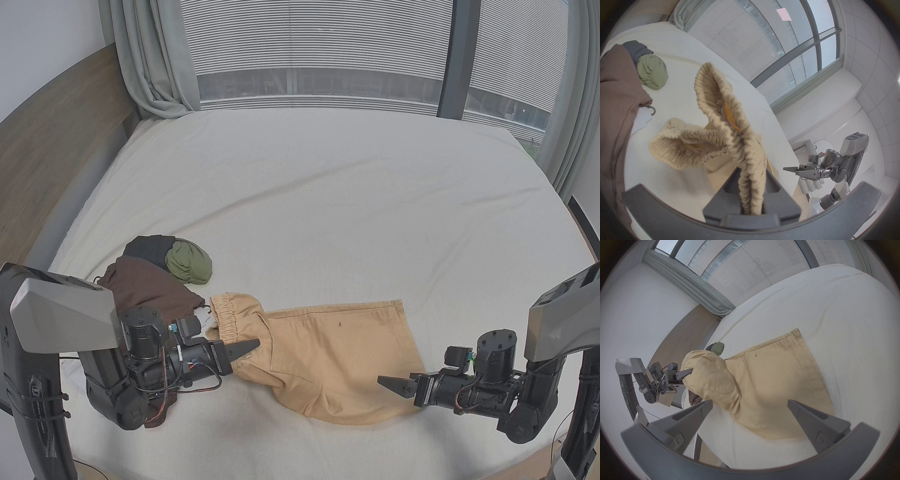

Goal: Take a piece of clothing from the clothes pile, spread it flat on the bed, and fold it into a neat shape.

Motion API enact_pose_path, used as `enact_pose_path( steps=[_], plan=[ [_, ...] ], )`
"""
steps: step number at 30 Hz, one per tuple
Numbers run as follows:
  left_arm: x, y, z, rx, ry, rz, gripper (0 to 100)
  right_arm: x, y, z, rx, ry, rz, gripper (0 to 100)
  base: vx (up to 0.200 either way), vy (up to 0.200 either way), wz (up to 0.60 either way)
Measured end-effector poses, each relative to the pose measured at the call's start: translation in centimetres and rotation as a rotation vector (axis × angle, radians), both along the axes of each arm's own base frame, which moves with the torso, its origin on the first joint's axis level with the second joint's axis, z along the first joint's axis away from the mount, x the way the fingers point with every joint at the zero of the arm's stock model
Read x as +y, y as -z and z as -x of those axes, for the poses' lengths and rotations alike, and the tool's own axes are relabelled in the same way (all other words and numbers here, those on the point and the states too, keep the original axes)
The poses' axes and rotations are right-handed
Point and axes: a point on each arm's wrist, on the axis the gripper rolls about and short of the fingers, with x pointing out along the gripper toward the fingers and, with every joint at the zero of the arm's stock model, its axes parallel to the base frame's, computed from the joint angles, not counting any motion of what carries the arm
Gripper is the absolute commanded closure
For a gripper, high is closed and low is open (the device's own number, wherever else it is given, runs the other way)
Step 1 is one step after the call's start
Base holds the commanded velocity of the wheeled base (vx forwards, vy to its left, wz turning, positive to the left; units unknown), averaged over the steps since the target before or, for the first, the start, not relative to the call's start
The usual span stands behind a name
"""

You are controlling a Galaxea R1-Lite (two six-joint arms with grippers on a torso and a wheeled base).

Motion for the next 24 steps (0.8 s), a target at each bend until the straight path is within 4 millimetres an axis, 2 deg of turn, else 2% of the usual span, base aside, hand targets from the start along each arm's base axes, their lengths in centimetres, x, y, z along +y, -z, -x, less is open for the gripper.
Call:
enact_pose_path(
  steps=[17, 24],
  plan=[
    [-5.7, 0.3, -1.4, -0.087, 0.054, 0.021, 100, -0.6, -1.7, -0.4, -0.061, 0.026, -0.029, 0, 0.0, 0.0, 0.0],
    [-7.4, 0.4, -1.6, -0.081, 0.089, 0.05, 100, -1.1, -2.2, -0.7, -0.084, 0.046, -0.04, 0, 0.0, 0.0, 0.0]
  ],
)
